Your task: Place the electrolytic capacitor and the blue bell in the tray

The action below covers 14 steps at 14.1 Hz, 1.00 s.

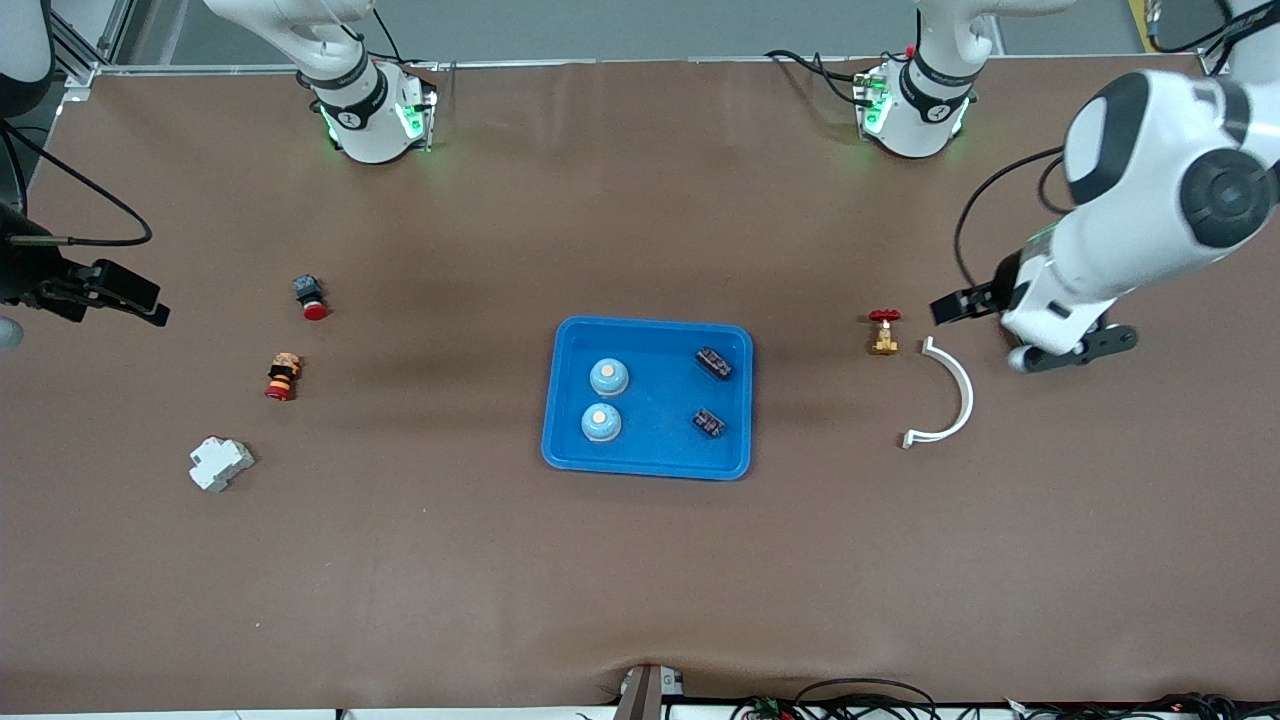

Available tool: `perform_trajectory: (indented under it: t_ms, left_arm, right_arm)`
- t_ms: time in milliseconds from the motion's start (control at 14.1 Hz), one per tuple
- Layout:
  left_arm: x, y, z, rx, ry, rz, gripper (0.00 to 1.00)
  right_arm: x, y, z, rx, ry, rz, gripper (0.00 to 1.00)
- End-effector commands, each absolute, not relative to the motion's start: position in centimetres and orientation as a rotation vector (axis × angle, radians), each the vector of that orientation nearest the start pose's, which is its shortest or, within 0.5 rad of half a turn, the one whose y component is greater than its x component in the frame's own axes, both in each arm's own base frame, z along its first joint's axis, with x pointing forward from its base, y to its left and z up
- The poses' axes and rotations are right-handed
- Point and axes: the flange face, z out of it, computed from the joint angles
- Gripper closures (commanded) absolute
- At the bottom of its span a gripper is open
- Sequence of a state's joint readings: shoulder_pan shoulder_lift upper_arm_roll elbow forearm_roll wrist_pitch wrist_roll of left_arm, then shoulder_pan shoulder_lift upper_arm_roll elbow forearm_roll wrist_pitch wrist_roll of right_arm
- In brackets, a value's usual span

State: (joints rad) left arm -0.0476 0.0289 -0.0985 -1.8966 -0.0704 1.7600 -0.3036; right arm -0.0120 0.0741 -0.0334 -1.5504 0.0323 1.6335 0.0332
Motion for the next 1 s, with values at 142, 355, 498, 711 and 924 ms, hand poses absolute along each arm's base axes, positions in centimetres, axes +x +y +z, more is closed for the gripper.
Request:
perform_trajectory:
  t_ms: [142,355,498,711,924]
  left_arm:
    - [49.0,-4.2,48.7,-3.19,-0.124,0.207,0.0]
    - [46.8,-4.0,50.3,-3.18,-0.107,0.106,0.0]
    - [45.9,-3.4,51.8,-3.18,-0.092,0.048,0.0]
    - [46.6,-3.0,53.9,-3.185,-0.09,-0.006,0.0]
    - [48.9,-3.1,58.2,-3.193,-0.016,-0.098,0.0]
  right_arm:
    - [57.5,-1.9,59.9,-3.119,0.126,-0.017,0.0]
    - [57.5,-2.2,60.0,-3.118,0.134,-0.019,0.0]
    - [57.4,-2.0,60.4,-3.119,0.129,-0.026,0.0]
    - [57.4,-2.2,60.6,-3.118,0.133,-0.038,0.0]
    - [57.3,-2.5,60.7,-3.118,0.141,-0.041,0.0]
